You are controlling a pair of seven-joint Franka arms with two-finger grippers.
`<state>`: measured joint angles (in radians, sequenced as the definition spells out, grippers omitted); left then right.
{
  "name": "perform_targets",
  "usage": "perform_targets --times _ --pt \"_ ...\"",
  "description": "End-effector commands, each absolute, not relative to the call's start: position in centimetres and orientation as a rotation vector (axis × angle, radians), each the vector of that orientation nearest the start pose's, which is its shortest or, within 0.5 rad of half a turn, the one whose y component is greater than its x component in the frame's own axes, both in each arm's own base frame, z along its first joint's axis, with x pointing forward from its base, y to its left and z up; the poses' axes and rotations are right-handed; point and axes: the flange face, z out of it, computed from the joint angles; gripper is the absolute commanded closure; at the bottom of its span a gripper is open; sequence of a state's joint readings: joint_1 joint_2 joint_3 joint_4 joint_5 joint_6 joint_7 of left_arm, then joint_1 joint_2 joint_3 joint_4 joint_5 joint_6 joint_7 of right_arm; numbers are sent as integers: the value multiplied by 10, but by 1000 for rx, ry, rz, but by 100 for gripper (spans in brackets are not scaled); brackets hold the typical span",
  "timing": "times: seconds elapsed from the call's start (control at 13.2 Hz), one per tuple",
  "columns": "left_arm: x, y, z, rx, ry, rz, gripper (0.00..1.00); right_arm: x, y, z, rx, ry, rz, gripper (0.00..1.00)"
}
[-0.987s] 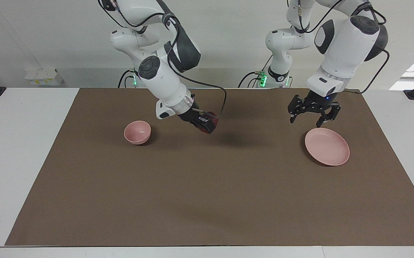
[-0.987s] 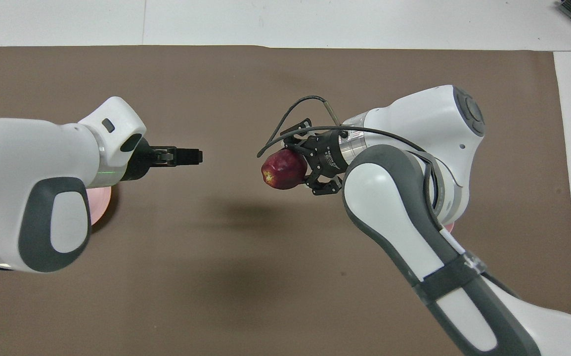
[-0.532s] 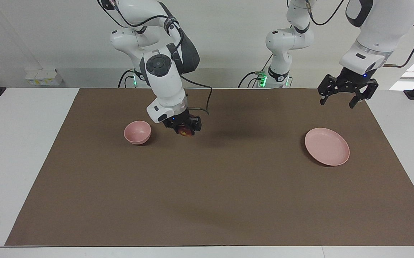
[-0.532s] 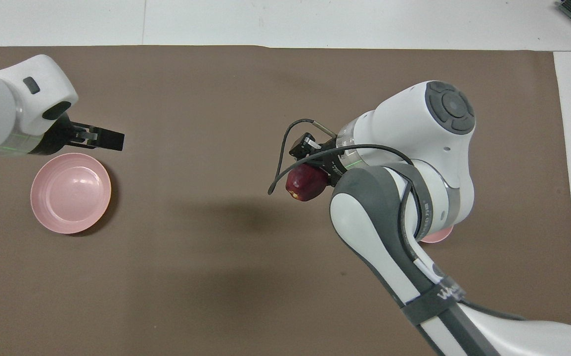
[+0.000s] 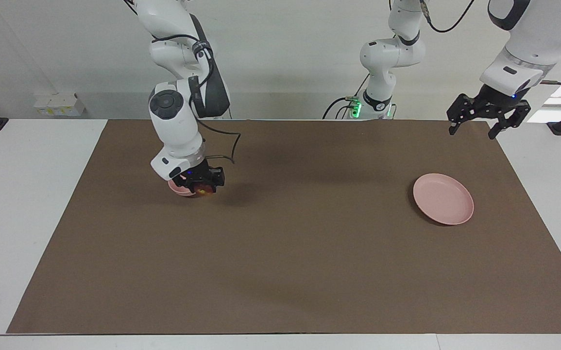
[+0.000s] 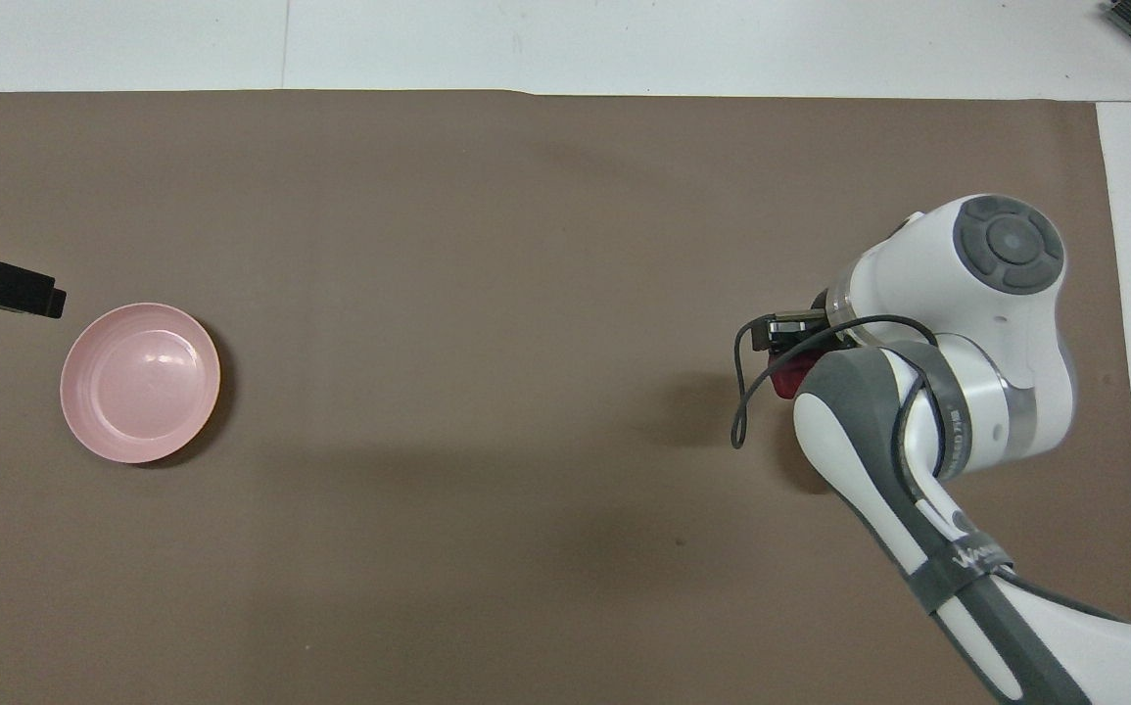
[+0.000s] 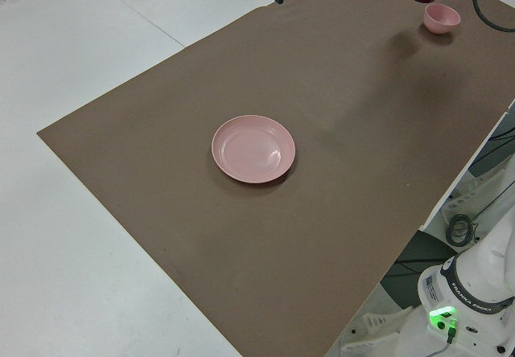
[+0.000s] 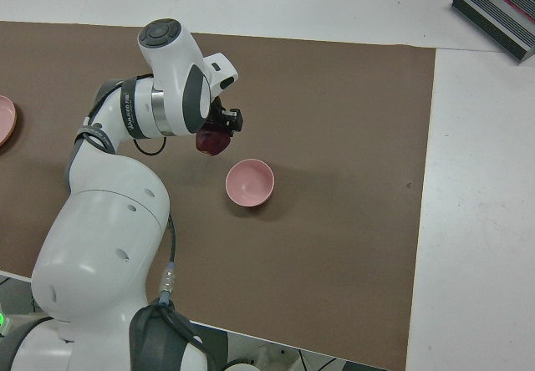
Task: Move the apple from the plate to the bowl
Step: 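Carry the apple with the right gripper into the pink bowl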
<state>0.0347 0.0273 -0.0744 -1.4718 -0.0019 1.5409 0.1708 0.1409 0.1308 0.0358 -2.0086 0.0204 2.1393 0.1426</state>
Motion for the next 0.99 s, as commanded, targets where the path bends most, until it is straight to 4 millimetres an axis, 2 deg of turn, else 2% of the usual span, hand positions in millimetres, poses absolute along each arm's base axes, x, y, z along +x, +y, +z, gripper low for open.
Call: perform_targets --times 0.0,0.15,0.3,0.46,0.53,0.61,0.68,0.91 --pt "551 -22 663 -3115 345 -48 0 525 69 380 -3133 -125 -40 100" --pt "547 -21 662 -3118 326 -38 0 505 45 369 -3135 -159 -34 100" --pt "548 -18 663 -3116 325 -43 0 495 31 351 -3137 -163 -14 100" --pt "548 -15 662 -3117 318 -40 0 492 35 334 -3135 -151 -46 100" --pt "548 -13 663 -3117 311 -45 0 492 39 332 -3135 -144 -43 97" --pt "548 -11 663 -3118 306 -42 0 495 47 333 -3134 -139 -48 57" --pt "548 -11 663 -3118 306 -45 0 500 55 337 -3133 -134 -62 1" --pt "548 -13 663 -3118 311 -42 0 517 60 371 -3130 -135 -108 0"
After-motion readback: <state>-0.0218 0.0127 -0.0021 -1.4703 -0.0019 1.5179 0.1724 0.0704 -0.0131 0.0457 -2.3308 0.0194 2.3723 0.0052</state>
